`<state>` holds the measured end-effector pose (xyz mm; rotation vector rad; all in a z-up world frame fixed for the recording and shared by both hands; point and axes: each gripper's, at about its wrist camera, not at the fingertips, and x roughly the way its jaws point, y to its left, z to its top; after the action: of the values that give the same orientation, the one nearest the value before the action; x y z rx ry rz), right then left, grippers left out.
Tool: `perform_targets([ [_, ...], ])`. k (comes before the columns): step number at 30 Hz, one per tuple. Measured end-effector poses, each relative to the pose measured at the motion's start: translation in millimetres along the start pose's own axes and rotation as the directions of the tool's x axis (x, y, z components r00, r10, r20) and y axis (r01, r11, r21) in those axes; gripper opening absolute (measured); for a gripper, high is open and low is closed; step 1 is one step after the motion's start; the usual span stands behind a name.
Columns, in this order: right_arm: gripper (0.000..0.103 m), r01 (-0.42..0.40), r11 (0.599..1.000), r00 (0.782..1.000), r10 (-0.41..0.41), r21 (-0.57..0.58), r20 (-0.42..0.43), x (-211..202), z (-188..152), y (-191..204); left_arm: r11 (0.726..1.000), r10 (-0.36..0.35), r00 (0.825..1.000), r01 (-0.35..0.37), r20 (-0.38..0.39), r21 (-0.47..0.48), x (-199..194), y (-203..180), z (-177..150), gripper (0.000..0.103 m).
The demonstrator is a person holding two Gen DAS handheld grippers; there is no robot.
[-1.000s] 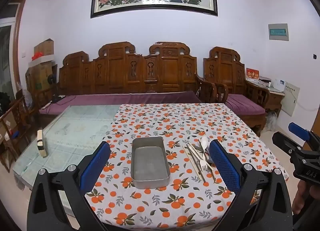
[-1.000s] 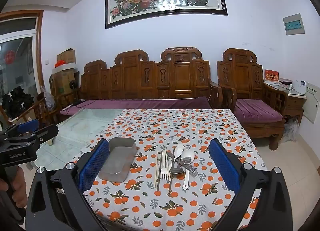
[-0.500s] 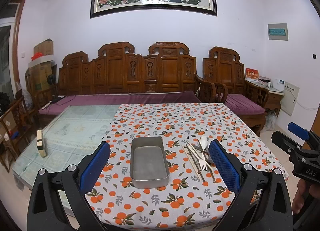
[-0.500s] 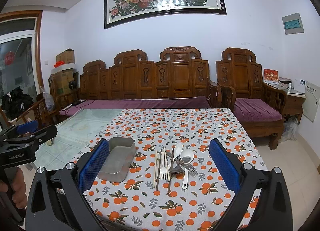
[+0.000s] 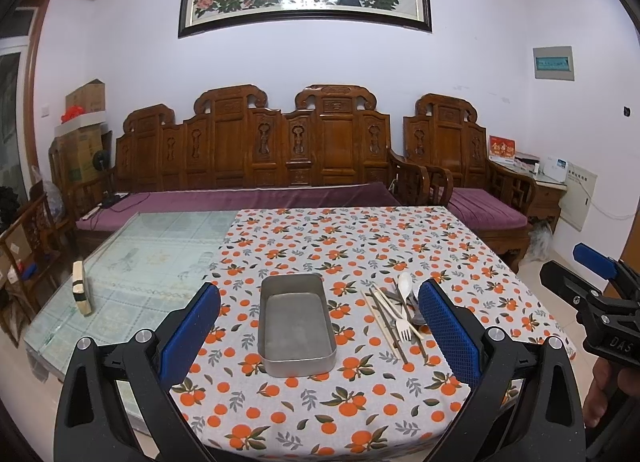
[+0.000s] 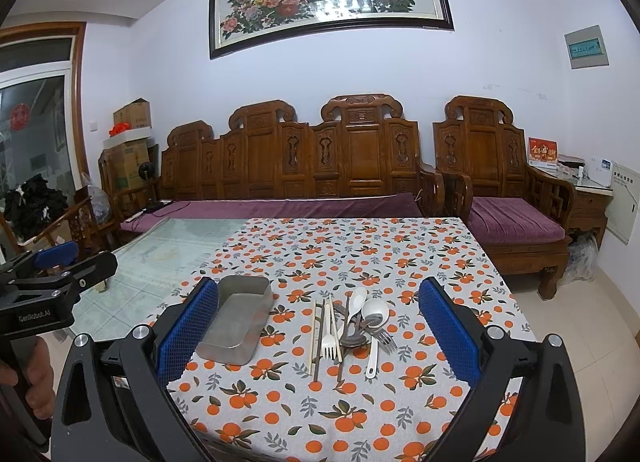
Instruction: Organize utensils
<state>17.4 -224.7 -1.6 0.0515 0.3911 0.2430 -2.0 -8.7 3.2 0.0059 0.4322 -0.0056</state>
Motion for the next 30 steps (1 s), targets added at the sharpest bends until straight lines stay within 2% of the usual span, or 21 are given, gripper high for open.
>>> perform_targets([
  [30,0.1,0.001,1.0,1.0,-0.001,0.005,0.001,-2.8,1.1,8.2,1.0,-0.006,1.0,0.006,0.006,0.004,-1.2,-3.2,-0.4,0.096],
])
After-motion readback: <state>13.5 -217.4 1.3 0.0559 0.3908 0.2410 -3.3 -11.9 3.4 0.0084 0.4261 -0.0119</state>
